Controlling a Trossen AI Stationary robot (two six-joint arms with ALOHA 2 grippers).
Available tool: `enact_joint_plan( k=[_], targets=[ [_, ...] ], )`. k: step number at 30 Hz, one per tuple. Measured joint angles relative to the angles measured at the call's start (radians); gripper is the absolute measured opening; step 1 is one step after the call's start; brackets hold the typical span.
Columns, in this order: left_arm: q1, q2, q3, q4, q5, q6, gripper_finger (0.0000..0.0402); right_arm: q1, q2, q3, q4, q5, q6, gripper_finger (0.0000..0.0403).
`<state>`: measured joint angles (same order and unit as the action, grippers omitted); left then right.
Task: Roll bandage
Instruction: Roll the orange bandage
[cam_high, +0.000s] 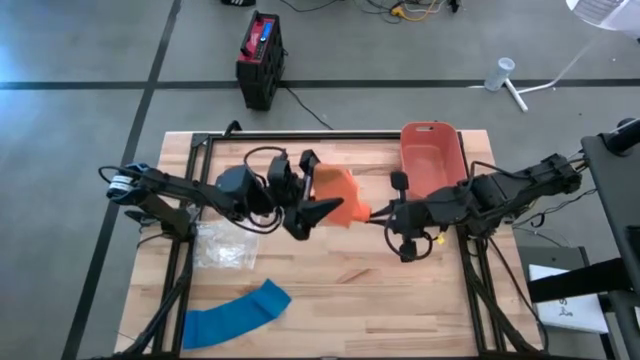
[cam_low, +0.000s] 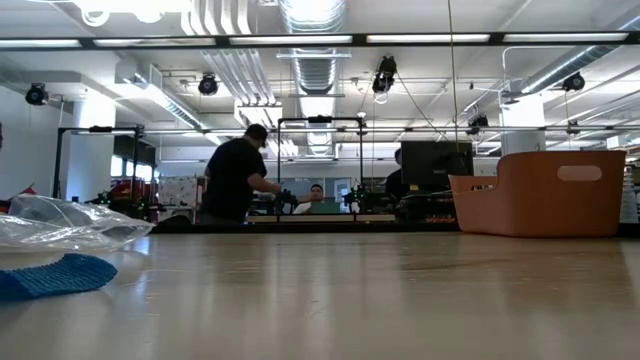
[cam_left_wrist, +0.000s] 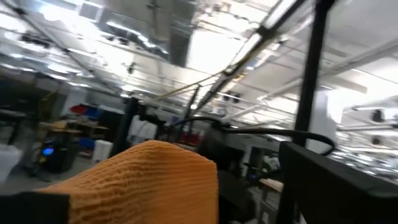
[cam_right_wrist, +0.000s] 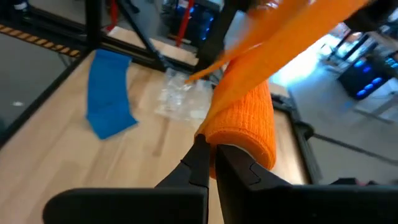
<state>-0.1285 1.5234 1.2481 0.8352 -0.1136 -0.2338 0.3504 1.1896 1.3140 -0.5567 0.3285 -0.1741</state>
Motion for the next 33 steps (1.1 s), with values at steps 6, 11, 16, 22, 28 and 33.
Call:
enact_joint_plan(
  k=[6,11,16,22,28,33],
  targets=[
    [0.044,0.000,0.024,-0.074,-0.020,-0.104,0.0330,0.003,0.000,-0.001,-0.045,-0.036,0.045,0.0004],
    [0.073,0.000,0.034,-0.190,-0.023,-0.192,0.0356,0.004,0.006,-0.006,-0.053,-0.056,0.046,0.0004],
    [0.115,0.000,0.035,-0.342,-0.023,-0.285,0.0373,0.005,0.006,-0.006,-0.054,-0.128,0.046,0.0004],
    [0.169,0.000,0.035,-0.537,0.033,-0.303,0.0364,0.005,0.006,-0.008,-0.055,-0.229,0.043,0.0004],
    [0.185,0.000,0.035,-0.630,0.134,-0.247,0.0366,0.007,0.006,-0.008,-0.052,-0.308,0.043,0.0004],
    [0.186,0.000,0.035,-0.713,0.340,-0.173,0.0380,0.008,0.006,-0.008,-0.040,-0.390,0.032,0.0004]
  ],
)
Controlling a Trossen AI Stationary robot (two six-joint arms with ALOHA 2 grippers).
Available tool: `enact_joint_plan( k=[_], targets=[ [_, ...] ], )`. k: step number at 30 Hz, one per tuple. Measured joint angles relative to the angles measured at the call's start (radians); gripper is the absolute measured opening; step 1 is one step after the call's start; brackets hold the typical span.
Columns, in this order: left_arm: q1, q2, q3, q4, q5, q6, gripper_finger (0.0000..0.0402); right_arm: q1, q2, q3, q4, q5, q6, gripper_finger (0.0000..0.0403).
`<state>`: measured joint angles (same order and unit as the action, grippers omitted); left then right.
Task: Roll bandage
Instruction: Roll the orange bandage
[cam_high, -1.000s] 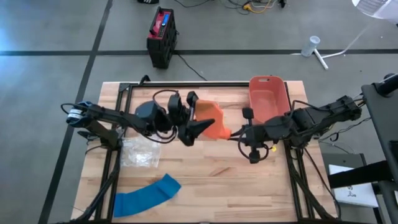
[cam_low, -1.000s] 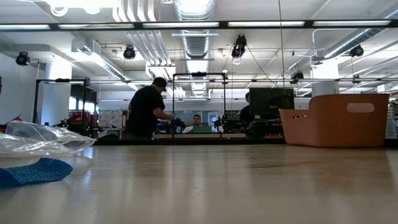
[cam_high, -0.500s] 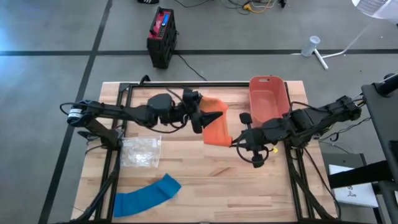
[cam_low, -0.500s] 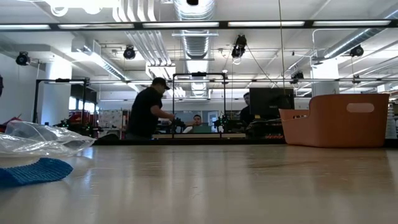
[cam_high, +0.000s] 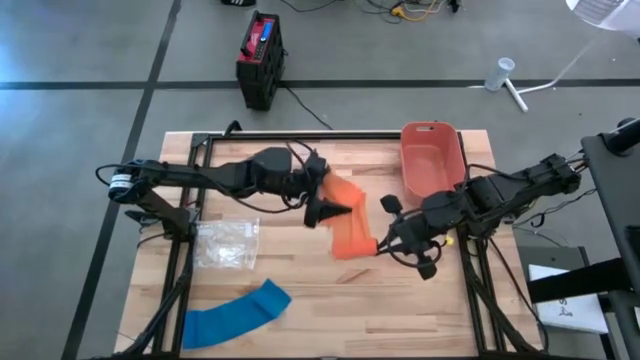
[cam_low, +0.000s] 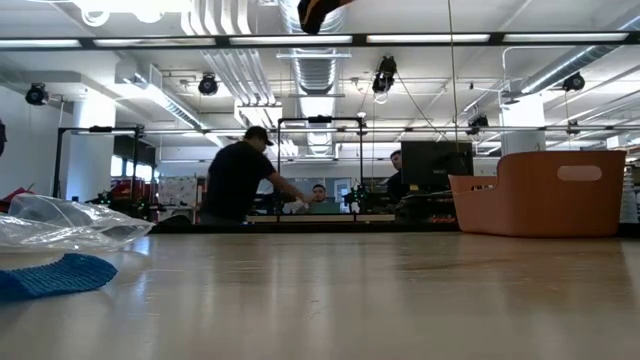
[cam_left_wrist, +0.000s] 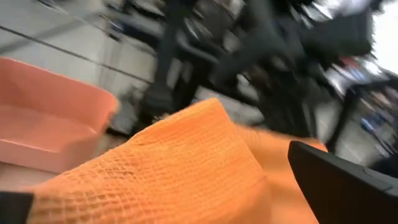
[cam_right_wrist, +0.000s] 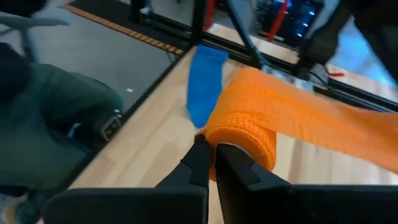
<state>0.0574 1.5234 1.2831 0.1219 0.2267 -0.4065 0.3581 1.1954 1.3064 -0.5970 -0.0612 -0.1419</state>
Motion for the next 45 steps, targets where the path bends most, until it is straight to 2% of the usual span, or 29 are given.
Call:
enact_joint_plan(
  k=[3,6,14,21,27,36,41,43,45],
  targets=[
    [-0.005,0.000,0.000,-0.066,0.093,0.056,0.0382,0.001,0.000,0.000,0.007,-0.038,-0.003,0.0004],
    [-0.019,0.000,-0.001,-0.116,0.115,0.121,0.0376,0.000,0.000,0.000,0.011,-0.094,-0.003,0.0004],
    [-0.039,0.000,-0.001,-0.126,0.092,0.272,0.0365,0.001,0.000,0.001,0.074,-0.280,0.001,0.0004],
    [-0.040,0.000,-0.001,-0.230,0.089,0.286,0.0352,0.000,0.000,0.002,0.151,-0.455,0.001,0.0004],
    [-0.047,0.006,-0.023,-0.239,0.059,0.261,0.0343,0.000,-0.002,0.002,0.202,-0.529,-0.016,0.0004],
    [-0.093,0.007,-0.080,-0.215,0.062,0.220,0.0345,0.000,-0.007,0.009,0.240,-0.522,-0.012,0.0004],
    [-0.162,0.004,-0.141,-0.024,0.062,0.184,0.0341,0.000,-0.010,0.010,0.268,-0.514,-0.007,0.0004],
    [-0.205,0.003,-0.162,0.071,0.017,0.184,0.0340,0.000,-0.015,0.010,0.284,-0.476,-0.002,0.0004],
    [-0.253,0.002,-0.176,0.140,-0.076,0.214,0.0340,0.000,-0.027,0.010,0.288,-0.396,-0.002,0.0004]
  ],
)
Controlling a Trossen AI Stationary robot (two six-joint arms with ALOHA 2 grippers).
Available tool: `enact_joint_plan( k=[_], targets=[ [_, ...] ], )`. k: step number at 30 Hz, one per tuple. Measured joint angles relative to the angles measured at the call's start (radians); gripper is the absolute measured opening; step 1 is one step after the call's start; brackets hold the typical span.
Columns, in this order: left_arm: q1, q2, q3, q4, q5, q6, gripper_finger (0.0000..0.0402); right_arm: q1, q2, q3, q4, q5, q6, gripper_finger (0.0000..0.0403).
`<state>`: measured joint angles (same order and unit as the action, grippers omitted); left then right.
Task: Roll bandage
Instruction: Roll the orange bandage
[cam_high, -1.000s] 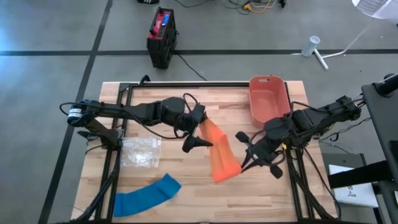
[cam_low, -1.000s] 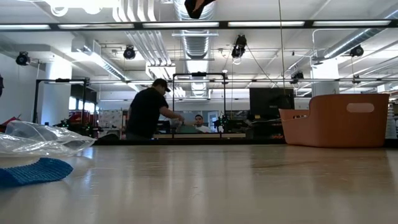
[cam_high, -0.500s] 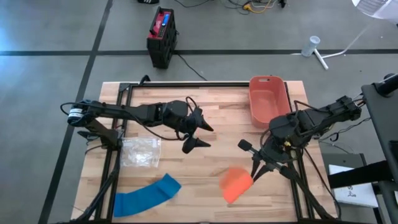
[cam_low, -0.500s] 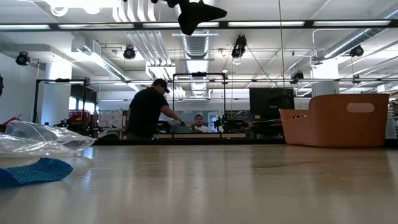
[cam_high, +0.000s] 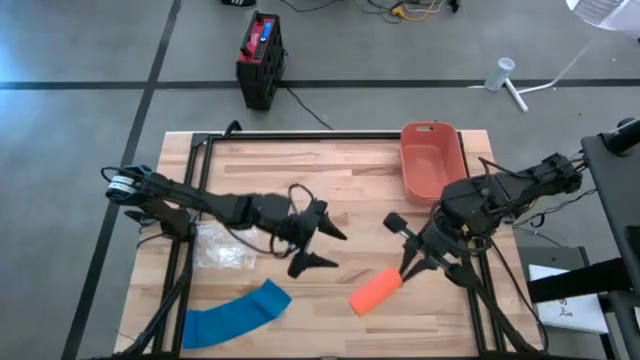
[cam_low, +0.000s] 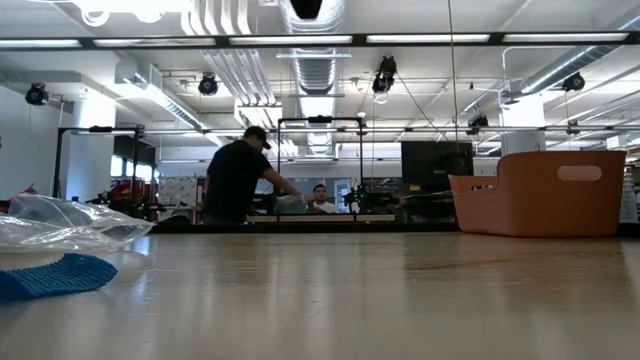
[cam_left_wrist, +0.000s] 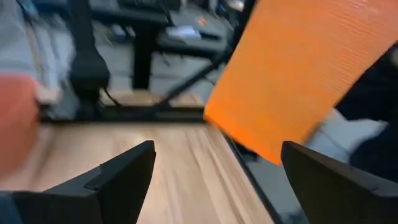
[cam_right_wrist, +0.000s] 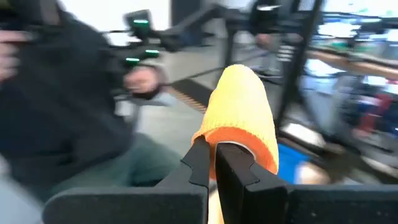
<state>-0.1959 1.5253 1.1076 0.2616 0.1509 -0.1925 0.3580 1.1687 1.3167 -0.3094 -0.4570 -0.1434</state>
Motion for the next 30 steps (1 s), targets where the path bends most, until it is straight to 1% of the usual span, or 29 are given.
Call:
enact_joint_plan(
  k=[3,7,10,12,14,16,18,21,24,27,29,30],
  targets=[
    [-0.075,0.000,-0.020,0.064,-0.195,0.069,0.0340,-0.001,-0.013,0.001,0.000,0.173,0.012,0.0004],
    [-0.165,-0.001,-0.024,0.077,-0.390,0.111,0.0340,-0.003,-0.023,0.000,-0.012,0.410,0.053,0.0004],
    [-0.210,-0.004,-0.024,-0.014,-0.497,0.084,0.0340,-0.003,-0.034,0.000,-0.046,0.487,0.080,0.0004],
    [-0.225,-0.009,-0.024,-0.076,-0.587,0.054,0.0340,-0.003,-0.038,0.000,-0.057,0.499,0.086,0.0004],
    [-0.226,-0.019,-0.024,-0.107,-0.655,0.021,0.0340,-0.003,-0.039,0.000,-0.062,0.508,0.091,0.0004],
    [-0.222,-0.025,-0.024,-0.105,-0.689,-0.004,0.0340,-0.003,-0.038,0.000,-0.067,0.510,0.092,0.0004],
    [-0.210,-0.027,-0.024,-0.088,-0.675,0.003,0.0337,-0.003,-0.039,0.000,-0.081,0.511,0.088,0.0004],
    [-0.188,-0.024,-0.024,-0.023,-0.629,0.023,0.0331,-0.003,-0.039,-0.003,-0.104,0.521,0.063,0.0004],
    [-0.176,-0.009,-0.024,0.033,-0.634,0.052,0.0325,-0.003,-0.039,-0.007,-0.095,0.569,0.027,0.0004],
    [-0.172,0.003,-0.024,0.068,-0.707,0.094,0.0318,-0.001,-0.042,-0.007,-0.077,0.616,-0.008,0.0004],
    [-0.172,0.005,-0.024,0.085,-0.765,0.135,0.0314,0.002,-0.055,-0.008,-0.073,0.617,-0.020,0.0004],
    [-0.172,0.007,-0.024,0.093,-0.767,0.152,0.0312,0.004,-0.063,-0.008,-0.068,0.617,-0.022,0.0004]
  ],
)
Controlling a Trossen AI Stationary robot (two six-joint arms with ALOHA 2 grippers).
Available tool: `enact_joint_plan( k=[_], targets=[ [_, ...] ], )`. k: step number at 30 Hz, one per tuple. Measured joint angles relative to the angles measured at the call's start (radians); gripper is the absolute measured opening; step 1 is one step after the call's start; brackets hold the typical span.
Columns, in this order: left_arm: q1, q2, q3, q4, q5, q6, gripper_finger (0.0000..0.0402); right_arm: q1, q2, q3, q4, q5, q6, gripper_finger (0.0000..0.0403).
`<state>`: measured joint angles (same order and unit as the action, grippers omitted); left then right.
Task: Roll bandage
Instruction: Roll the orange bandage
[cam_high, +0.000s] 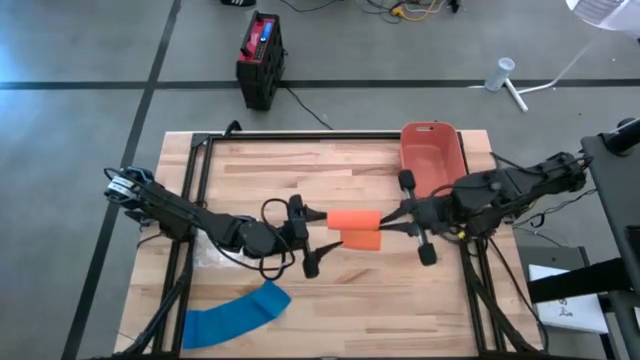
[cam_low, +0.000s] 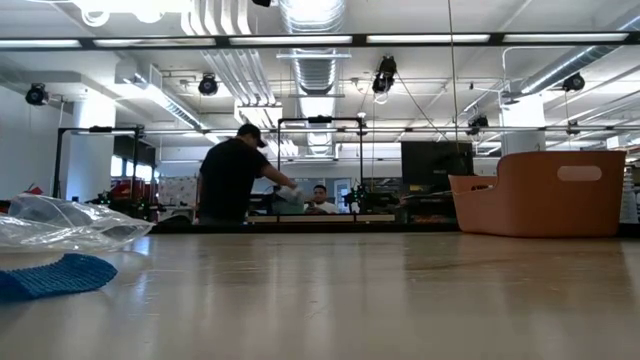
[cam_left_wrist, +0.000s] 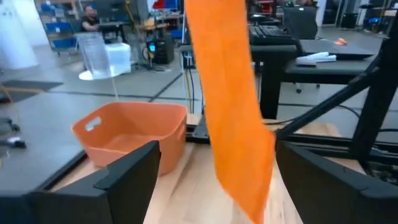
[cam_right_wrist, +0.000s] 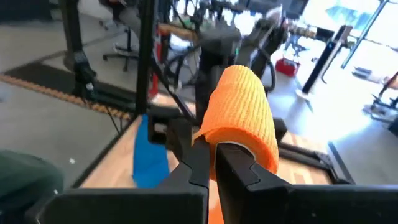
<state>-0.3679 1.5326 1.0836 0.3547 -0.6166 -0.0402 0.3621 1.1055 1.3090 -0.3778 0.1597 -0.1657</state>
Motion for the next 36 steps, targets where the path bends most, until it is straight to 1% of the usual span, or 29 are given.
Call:
enact_joint_plan(
  k=[1,3,5,7,10,14,18,21,25,27,29,31,33,36],
  targets=[
    [0.001,0.003,0.000,0.009,0.007,0.005,0.0309,0.001,-0.011,-0.001,0.005,-0.001,0.000,0.0004],
    [0.009,0.008,0.000,0.019,0.053,0.006,0.0305,0.008,-0.033,-0.020,0.010,-0.001,0.004,0.0004],
    [0.014,0.019,0.000,0.048,0.107,0.002,0.0301,0.012,-0.046,-0.058,0.046,-0.001,0.019,0.0004],
    [0.017,0.035,0.000,0.078,0.133,-0.002,0.0298,0.013,-0.058,-0.105,0.083,-0.002,0.039,0.0004],
    [0.021,0.065,0.000,0.117,0.127,0.007,0.0297,0.013,-0.076,-0.162,0.134,-0.002,0.061,0.0004],
    [0.043,0.100,0.000,0.179,0.121,0.013,0.0300,0.013,-0.100,-0.209,0.159,-0.002,0.078,0.0004],
    [0.070,0.119,0.000,0.236,0.130,0.009,0.0310,0.013,-0.133,-0.231,0.160,-0.003,0.077,0.0004],
    [0.088,0.136,0.000,0.308,0.138,0.006,0.0320,0.013,-0.151,-0.238,0.161,-0.003,0.070,0.0004],
    [0.117,0.169,0.000,0.393,0.163,0.006,0.0330,0.013,-0.151,-0.241,0.164,-0.013,0.044,0.0004],
    [0.133,0.186,0.000,0.430,0.226,0.005,0.0326,0.013,-0.148,-0.241,0.183,-0.013,0.034,0.0004],
    [0.143,0.205,0.000,0.489,0.293,0.004,0.0307,0.013,-0.147,-0.241,0.180,-0.013,0.030,0.0004],
    [0.143,0.218,0.000,0.543,0.315,0.004,0.0270,0.013,-0.141,-0.240,0.181,-0.013,0.027,0.0004],
    [0.144,0.223,0.000,0.574,0.317,0.006,0.0217,0.013,-0.140,-0.241,0.175,-0.013,0.028,0.0004],
    [0.150,0.221,0.000,0.584,0.307,0.029,0.0115,0.013,-0.141,-0.240,0.183,-0.013,0.034,0.0004]
  ],
)
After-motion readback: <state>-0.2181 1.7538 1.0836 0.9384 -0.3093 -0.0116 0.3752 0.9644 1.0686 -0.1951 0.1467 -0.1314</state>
